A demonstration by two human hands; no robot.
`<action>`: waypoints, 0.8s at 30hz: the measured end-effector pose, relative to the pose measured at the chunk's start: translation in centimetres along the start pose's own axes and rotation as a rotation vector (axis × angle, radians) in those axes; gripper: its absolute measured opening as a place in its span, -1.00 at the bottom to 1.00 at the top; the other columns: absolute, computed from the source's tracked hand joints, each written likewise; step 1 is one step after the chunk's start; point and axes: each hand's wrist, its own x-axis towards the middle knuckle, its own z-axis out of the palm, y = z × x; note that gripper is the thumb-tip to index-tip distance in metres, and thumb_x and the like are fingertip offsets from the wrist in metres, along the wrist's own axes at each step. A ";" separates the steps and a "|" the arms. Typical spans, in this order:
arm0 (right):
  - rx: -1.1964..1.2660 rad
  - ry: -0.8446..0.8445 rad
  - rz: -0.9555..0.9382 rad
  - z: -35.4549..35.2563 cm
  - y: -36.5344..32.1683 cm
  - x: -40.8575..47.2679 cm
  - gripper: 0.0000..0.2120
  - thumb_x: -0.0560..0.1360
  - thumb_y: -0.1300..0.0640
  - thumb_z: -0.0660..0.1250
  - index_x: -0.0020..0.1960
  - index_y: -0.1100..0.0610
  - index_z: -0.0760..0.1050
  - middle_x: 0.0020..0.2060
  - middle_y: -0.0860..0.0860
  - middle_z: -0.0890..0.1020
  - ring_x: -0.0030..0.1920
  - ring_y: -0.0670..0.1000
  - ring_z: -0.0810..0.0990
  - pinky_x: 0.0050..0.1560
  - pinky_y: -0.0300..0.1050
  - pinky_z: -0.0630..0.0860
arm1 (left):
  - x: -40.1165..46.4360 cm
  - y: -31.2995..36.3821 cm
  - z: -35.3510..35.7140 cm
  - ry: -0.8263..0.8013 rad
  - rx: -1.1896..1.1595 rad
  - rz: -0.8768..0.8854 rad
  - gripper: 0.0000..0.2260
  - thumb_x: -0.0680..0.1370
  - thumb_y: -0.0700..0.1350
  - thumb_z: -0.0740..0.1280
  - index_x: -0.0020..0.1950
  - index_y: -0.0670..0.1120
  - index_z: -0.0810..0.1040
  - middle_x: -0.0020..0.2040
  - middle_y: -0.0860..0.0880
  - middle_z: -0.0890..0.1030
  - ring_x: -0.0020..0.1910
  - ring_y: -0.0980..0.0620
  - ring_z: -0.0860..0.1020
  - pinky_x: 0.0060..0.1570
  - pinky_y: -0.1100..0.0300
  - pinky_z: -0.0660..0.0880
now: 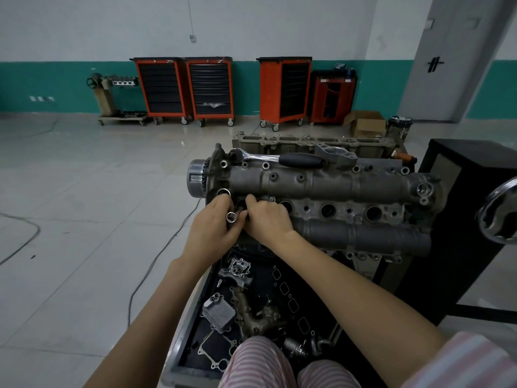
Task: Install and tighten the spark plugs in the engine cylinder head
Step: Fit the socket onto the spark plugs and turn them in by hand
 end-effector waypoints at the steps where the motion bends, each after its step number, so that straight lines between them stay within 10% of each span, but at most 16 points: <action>1: -0.004 -0.006 -0.017 0.0 0.0 0.0 -0.79 0.53 0.06 0.13 0.00 0.21 0.37 -0.21 0.17 0.63 -0.23 0.21 0.61 -0.40 -0.12 0.20 | -0.1 0.0 0.0 -0.004 0.000 -0.003 -0.74 0.51 -0.13 0.35 -0.22 -0.10 0.26 -0.33 0.02 0.36 -0.40 0.03 0.32 -0.44 0.35 0.18; 12: 0.007 0.004 0.057 0.1 0.0 -0.5 -0.77 0.55 0.09 0.12 0.01 0.18 0.49 -0.11 0.16 0.61 -0.12 0.22 0.60 -0.30 -0.11 0.24 | 0.5 0.6 0.3 -0.016 0.059 -0.034 -0.53 0.51 -0.03 0.37 -0.38 0.06 0.07 -0.46 0.10 0.21 -0.45 0.02 0.27 -0.48 0.30 0.10; 24: 0.018 0.007 -0.002 -0.1 -0.1 -0.2 -0.71 0.51 -0.01 0.15 -0.03 0.23 0.36 -0.21 0.19 0.62 -0.23 0.21 0.61 -0.39 -0.12 0.19 | 0.1 -0.3 0.0 0.008 -0.074 -0.004 -0.73 0.52 -0.11 0.30 -0.25 -0.08 0.23 -0.37 0.11 0.30 -0.42 0.14 0.33 -0.45 0.32 0.18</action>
